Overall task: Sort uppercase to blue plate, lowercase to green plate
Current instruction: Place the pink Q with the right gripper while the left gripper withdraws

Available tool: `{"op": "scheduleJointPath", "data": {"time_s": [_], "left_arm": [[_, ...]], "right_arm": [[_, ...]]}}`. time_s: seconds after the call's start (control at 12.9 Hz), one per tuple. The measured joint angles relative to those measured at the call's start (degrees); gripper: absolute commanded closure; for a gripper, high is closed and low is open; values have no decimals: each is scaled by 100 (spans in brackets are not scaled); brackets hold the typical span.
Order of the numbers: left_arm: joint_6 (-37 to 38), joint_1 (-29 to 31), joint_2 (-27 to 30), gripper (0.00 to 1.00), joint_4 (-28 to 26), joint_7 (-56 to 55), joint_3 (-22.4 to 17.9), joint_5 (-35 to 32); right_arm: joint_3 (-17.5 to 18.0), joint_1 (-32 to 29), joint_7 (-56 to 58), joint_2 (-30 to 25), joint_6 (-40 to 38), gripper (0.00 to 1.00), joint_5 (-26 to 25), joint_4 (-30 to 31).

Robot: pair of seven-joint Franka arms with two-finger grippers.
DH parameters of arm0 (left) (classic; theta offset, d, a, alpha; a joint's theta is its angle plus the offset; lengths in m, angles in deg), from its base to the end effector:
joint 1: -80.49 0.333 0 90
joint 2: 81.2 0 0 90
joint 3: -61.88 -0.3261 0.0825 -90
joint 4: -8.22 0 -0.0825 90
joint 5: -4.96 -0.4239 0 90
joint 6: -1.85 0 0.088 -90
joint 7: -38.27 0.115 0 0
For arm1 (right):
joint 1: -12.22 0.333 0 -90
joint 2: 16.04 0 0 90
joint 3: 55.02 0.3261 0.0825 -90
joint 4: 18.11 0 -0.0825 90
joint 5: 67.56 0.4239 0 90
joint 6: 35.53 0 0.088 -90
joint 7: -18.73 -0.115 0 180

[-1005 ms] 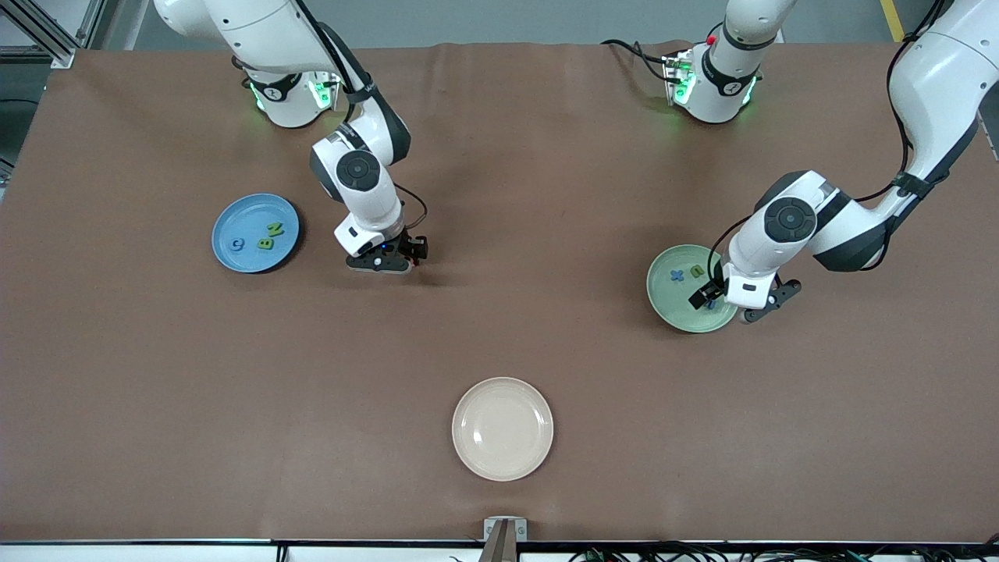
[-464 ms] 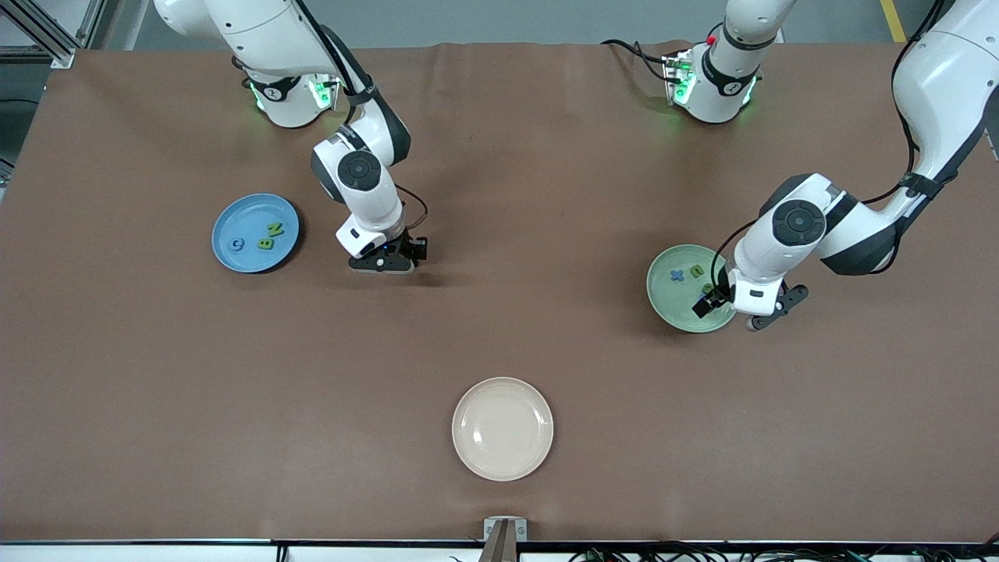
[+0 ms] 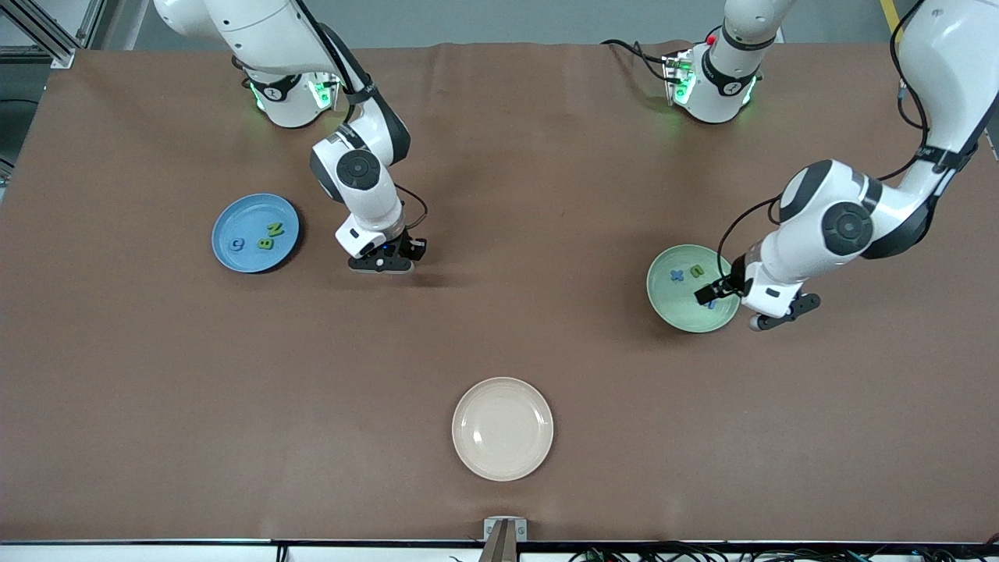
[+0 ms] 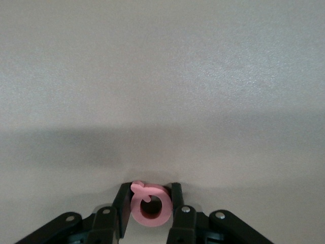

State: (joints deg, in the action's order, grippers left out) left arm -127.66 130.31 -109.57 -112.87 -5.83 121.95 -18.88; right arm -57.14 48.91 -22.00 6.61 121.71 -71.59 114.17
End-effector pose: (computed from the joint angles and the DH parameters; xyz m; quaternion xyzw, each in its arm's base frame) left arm 0.5868 -0.0920 0.2567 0.9830 0.1726 -0.0483 0.0408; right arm 0.4509 0.3124 0.1419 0.9994 -0.0200 0.0289 0.0046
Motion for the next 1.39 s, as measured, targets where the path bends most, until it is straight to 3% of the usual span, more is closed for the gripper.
{"op": "scheduleJointPath", "data": {"time_s": [0.23,0.39,0.62,0.77,1.08,1.39], "left_arm": [[32,-82,872,0,-87,2005,-444,1244],[147,-79,1357,1,-146,3084,-665,1827],[429,-64,1861,1,-101,3505,-850,1936],[735,-58,2194,1,48,3646,-919,1936],[1722,-52,2610,1,950,4257,-1255,1964],[2850,-44,2698,0,2094,4468,-1439,2168]], "right_arm": [[-13,-39,82,-11,-92,100,0,-13],[-69,-310,571,-131,-647,100,-2,-63],[-105,-1005,1565,-777,-1577,100,-5,-29],[-116,-1481,2362,-1304,-1807,100,-6,297],[-130,-2527,3753,-2076,-1638,100,-9,1344],[-133,-3664,5096,-2223,-740,100,-14,2190]]}}
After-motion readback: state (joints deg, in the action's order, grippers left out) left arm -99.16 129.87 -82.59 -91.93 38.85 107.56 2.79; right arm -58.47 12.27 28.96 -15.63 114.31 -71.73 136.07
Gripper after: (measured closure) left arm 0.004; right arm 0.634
